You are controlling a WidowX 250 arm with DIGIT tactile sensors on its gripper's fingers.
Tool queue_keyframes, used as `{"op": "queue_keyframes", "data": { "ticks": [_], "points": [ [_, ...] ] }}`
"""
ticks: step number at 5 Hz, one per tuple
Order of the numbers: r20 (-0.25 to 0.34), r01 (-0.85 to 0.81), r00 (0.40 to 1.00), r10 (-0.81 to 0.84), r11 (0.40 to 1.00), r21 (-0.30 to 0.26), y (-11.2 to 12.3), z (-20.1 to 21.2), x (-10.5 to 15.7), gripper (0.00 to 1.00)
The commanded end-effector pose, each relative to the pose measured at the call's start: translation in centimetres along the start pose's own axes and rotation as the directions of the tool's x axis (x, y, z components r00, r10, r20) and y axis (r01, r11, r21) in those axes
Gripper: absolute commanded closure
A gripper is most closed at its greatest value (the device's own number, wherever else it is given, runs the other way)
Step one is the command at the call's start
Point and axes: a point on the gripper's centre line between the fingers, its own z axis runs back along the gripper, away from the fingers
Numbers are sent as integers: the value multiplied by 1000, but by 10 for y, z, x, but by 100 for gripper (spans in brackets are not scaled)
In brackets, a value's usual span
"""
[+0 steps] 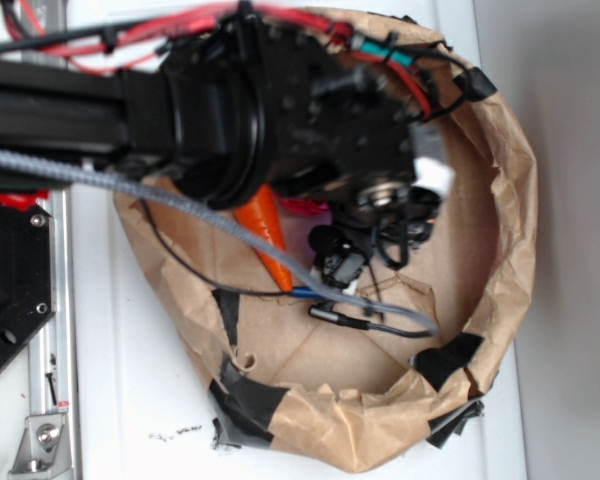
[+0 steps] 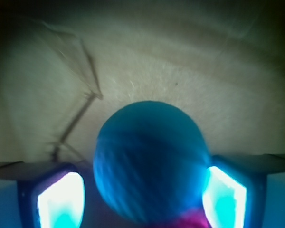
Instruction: Grab the blue ball.
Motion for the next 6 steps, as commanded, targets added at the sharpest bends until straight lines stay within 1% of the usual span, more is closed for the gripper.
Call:
{"op": "queue_keyframes", "data": {
  "ticks": [1, 2, 3, 4, 5, 6],
  "points": [
    [82, -68, 994, 65, 997, 33, 8, 19, 14, 100],
    [73, -68, 995, 66, 997, 23, 0, 58, 7, 100],
    [78, -184, 980, 182, 982, 29, -6, 110, -9, 100],
    [110, -341, 935, 336, 940, 26, -4, 146, -17, 100],
    [78, -421, 905, 418, 907, 28, 0, 151, -19, 100],
    [26, -413, 911, 412, 909, 49, 5, 149, -23, 100]
  ]
}}
